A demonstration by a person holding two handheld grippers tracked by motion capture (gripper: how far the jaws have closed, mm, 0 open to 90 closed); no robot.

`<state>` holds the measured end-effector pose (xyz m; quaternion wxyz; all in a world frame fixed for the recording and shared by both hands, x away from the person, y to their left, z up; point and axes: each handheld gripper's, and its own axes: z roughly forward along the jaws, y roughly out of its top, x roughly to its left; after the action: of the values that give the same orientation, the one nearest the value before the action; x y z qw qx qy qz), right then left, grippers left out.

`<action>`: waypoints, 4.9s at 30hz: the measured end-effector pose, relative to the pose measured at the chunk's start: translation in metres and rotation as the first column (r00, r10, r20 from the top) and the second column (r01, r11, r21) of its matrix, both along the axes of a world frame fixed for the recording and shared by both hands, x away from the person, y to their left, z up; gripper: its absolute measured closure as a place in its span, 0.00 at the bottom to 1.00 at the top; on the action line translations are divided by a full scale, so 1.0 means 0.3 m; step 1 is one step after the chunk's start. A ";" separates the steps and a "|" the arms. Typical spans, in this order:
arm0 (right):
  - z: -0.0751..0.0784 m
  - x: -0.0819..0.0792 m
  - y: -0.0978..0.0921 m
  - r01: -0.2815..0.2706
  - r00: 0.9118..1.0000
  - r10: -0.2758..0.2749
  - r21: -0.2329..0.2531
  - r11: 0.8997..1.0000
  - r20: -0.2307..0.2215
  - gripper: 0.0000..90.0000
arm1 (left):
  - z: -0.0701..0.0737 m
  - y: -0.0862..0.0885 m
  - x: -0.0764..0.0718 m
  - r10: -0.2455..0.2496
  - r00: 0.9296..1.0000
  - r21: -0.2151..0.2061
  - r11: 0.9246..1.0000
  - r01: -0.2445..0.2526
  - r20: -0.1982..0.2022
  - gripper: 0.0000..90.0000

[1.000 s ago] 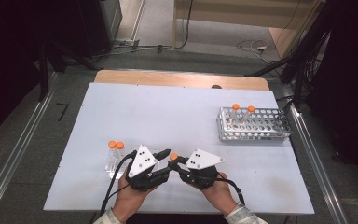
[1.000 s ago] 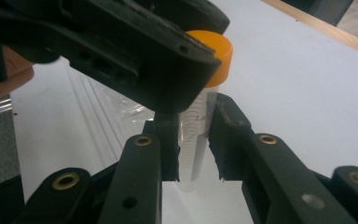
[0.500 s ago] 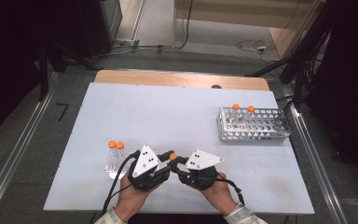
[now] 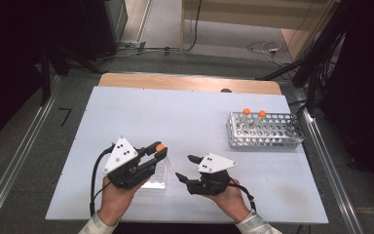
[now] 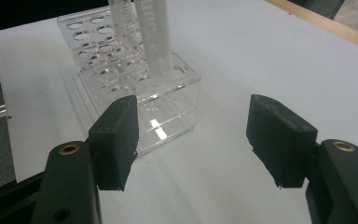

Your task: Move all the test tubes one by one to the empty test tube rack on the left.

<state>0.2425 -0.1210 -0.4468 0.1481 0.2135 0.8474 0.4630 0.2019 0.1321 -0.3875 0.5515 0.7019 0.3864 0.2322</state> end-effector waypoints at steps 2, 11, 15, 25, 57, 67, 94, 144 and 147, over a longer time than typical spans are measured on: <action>0.001 -0.001 -0.002 0.003 1.000 -0.003 0.002 1.000 0.003 0.37 | 0.005 0.023 0.001 0.020 1.000 0.003 1.000 -0.020 -0.004 0.78; 0.000 0.007 -0.010 0.019 1.000 -0.019 0.002 1.000 -0.001 0.37 | 0.011 0.127 -0.005 0.126 0.992 0.043 0.991 -0.126 0.002 0.78; 0.000 0.006 -0.008 0.017 1.000 -0.017 0.005 1.000 0.002 0.37 | 0.007 0.148 -0.002 0.162 0.987 0.069 0.984 -0.161 0.000 0.78; 0.001 0.006 -0.010 0.021 1.000 -0.021 0.005 1.000 0.002 0.37 | -0.025 0.138 0.017 0.190 0.982 0.151 0.971 -0.185 -0.019 0.78; 0.008 0.024 -0.035 0.067 0.998 -0.067 0.005 0.998 0.012 0.38 | -0.059 0.116 0.039 0.195 0.976 0.191 0.966 -0.174 -0.099 0.36; 0.032 0.074 -0.108 0.165 0.986 -0.165 0.037 0.986 0.001 0.38 | -0.068 0.127 0.049 0.185 0.975 0.118 0.978 -0.170 -0.122 0.23; 0.067 0.232 -0.386 0.496 0.866 -0.499 0.083 0.864 0.019 0.39 | -0.070 0.114 0.046 0.171 0.978 0.108 0.982 -0.158 -0.122 0.24; -0.025 0.437 -0.552 0.696 0.713 -0.701 0.093 0.712 0.033 0.57 | -0.066 0.106 0.040 0.160 0.980 0.103 0.983 -0.149 -0.114 0.24; -0.029 0.443 -0.553 0.698 0.711 -0.702 0.092 0.711 0.033 0.61 | -0.066 0.106 0.040 0.159 0.981 0.104 0.984 -0.148 -0.114 0.24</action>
<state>0.3754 -0.2870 -0.4556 0.3322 0.5084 0.6808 0.4096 0.2137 0.1638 -0.4073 0.4733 0.7082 0.4609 0.2490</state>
